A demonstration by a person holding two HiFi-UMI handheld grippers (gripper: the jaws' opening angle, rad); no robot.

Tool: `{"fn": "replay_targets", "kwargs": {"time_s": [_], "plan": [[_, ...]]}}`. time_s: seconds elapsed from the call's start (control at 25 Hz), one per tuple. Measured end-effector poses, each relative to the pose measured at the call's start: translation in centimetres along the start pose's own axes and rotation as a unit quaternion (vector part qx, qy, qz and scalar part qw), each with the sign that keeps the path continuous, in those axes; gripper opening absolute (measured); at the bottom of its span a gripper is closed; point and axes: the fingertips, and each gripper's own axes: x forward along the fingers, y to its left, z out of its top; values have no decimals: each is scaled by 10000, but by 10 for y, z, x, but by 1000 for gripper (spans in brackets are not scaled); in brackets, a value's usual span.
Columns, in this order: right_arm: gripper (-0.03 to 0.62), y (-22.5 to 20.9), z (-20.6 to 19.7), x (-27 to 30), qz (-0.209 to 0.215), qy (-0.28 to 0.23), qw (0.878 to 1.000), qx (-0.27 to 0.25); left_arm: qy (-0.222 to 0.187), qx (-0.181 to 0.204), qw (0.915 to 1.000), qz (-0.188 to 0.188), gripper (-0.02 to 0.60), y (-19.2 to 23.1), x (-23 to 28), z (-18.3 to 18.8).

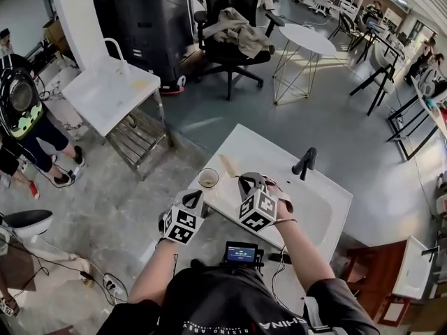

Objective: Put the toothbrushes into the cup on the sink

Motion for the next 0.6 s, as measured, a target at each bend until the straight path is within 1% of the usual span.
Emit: {"fn": "replay_targets", "kwargs": {"time_s": [0.16,0.36,0.6], "plan": [[20,0,10,-12,143,-10,9998,-130,-20,8,10000,-6,5,3,-5,3],[18,-7,24,-29,421,-25,9978,-518,-63,62,10000,-31,5,8,-6,13],[18,-11,46,-46,1057,41,9908,-841,-116,186,9998,-10,5,20,-9,25]]}}
